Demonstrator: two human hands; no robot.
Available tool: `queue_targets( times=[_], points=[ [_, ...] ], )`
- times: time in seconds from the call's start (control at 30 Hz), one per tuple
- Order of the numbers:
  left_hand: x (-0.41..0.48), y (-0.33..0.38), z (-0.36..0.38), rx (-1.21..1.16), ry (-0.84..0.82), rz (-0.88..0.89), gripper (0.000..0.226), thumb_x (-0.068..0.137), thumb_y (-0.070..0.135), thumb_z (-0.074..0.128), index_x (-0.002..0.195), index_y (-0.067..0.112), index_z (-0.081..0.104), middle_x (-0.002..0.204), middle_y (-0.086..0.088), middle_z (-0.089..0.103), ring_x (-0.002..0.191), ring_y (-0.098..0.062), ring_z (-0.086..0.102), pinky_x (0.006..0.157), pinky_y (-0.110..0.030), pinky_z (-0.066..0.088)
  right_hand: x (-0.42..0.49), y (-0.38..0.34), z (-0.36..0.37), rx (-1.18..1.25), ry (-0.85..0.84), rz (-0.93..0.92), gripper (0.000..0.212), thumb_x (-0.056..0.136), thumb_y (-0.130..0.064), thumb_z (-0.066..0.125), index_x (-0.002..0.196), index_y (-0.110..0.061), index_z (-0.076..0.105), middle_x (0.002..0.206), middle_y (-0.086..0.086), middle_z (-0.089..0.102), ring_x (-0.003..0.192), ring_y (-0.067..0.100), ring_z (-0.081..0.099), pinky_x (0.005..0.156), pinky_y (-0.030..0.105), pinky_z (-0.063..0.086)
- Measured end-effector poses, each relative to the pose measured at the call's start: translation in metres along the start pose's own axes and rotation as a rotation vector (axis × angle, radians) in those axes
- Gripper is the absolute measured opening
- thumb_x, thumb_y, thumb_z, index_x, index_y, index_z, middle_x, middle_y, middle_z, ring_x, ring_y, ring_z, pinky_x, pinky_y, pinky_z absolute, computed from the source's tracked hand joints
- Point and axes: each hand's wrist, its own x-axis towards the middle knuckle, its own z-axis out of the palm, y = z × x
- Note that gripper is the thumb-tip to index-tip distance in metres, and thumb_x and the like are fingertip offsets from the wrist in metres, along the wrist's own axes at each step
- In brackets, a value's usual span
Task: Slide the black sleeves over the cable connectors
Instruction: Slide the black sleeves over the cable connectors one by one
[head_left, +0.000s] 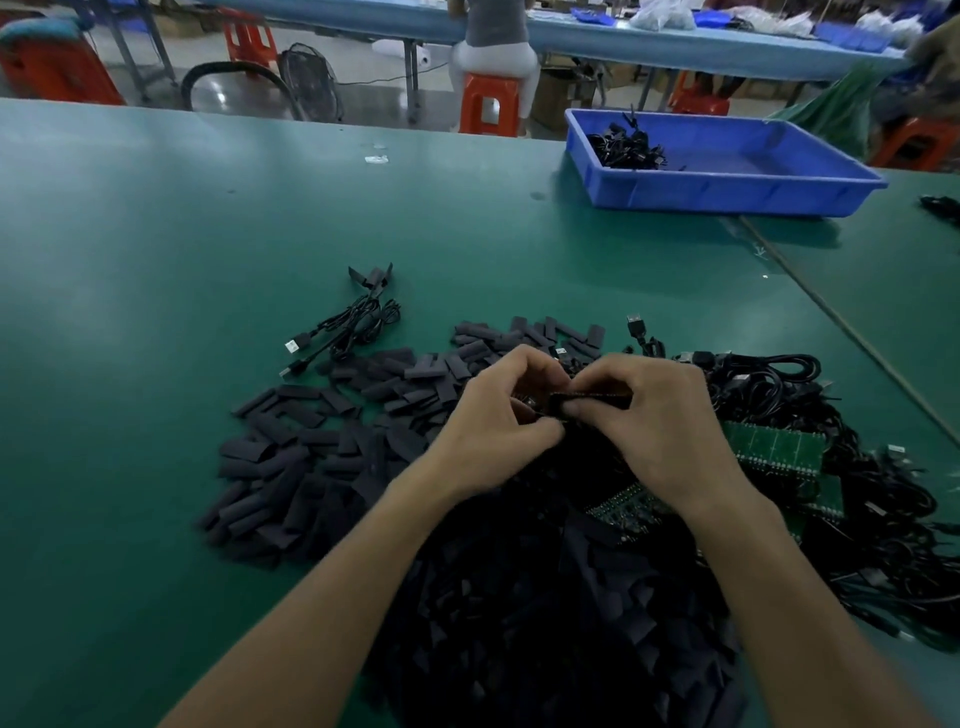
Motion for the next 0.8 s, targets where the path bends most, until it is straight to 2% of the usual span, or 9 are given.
queue_targets(
  times=[0.1,0.17,0.23,0.3,0.4,0.53,0.8],
  points=[
    [-0.001,-0.007,0.002,-0.065,0.008,-0.033,0.022,0.087,0.004,0.076,0.097,0.015,0.06,0.09,-0.003,0.067,0.071,-0.009,0.06,0.065,-0.032,0.052,0.004,0.004,-0.004,0.019,-0.023,-0.01,0.015,0.076,-0.022,0.086,0.079,-0.027,0.072,0.078,-0.013,0.069,0.079,0.009,0.065,0.078,0.039,0.056],
    [-0.001,-0.01,0.0,-0.144,0.01,-0.07,0.018,0.086,0.006,0.077,0.089,0.016,0.063,0.084,-0.002,0.069,0.071,-0.01,0.062,0.068,-0.03,0.054,0.008,0.006,-0.007,0.018,-0.096,-0.02,0.015,0.077,-0.022,0.085,0.076,-0.028,0.071,0.076,-0.013,0.069,0.076,0.008,0.065,0.075,0.037,0.056],
    [-0.001,-0.012,-0.003,-0.18,0.032,-0.088,0.016,0.084,0.006,0.077,0.083,0.016,0.065,0.079,0.002,0.069,0.073,-0.011,0.062,0.069,-0.025,0.054,0.012,0.007,-0.009,0.024,-0.176,-0.025,0.014,0.081,-0.022,0.083,0.077,-0.03,0.071,0.078,-0.014,0.07,0.076,0.003,0.066,0.077,0.034,0.057],
    [-0.001,-0.013,-0.004,-0.208,0.046,-0.109,0.015,0.081,0.009,0.078,0.08,0.016,0.065,0.077,-0.002,0.067,0.072,-0.016,0.06,0.066,-0.024,0.051,0.015,0.007,-0.009,0.049,-0.22,-0.025,0.01,0.083,-0.022,0.081,0.081,-0.028,0.073,0.08,-0.013,0.072,0.077,0.0,0.066,0.079,0.032,0.057],
    [-0.001,-0.015,-0.004,-0.282,0.07,-0.156,0.016,0.076,0.016,0.079,0.078,0.014,0.063,0.074,-0.008,0.063,0.07,-0.022,0.055,0.062,-0.024,0.048,0.018,0.007,-0.009,0.081,-0.254,-0.013,0.006,0.086,-0.023,0.078,0.085,-0.025,0.073,0.084,-0.009,0.072,0.081,0.004,0.068,0.082,0.035,0.056],
    [0.0,-0.018,-0.006,-0.324,0.044,-0.183,0.018,0.069,0.023,0.08,0.074,0.014,0.065,0.068,0.0,0.064,0.061,-0.011,0.056,0.061,-0.02,0.049,0.019,0.008,-0.01,0.08,-0.331,0.003,0.005,0.09,-0.028,0.074,0.086,-0.028,0.071,0.086,-0.007,0.072,0.084,0.011,0.068,0.085,0.04,0.055],
    [0.009,-0.022,-0.015,-0.41,-0.094,-0.222,0.009,0.074,0.019,0.076,0.074,0.014,0.068,0.068,0.004,0.067,0.062,-0.006,0.06,0.064,-0.016,0.052,0.025,0.011,-0.011,0.217,-0.413,-0.009,0.006,0.09,-0.024,0.073,0.085,-0.021,0.073,0.079,-0.005,0.072,0.073,0.006,0.066,0.075,0.025,0.053]
  ],
)
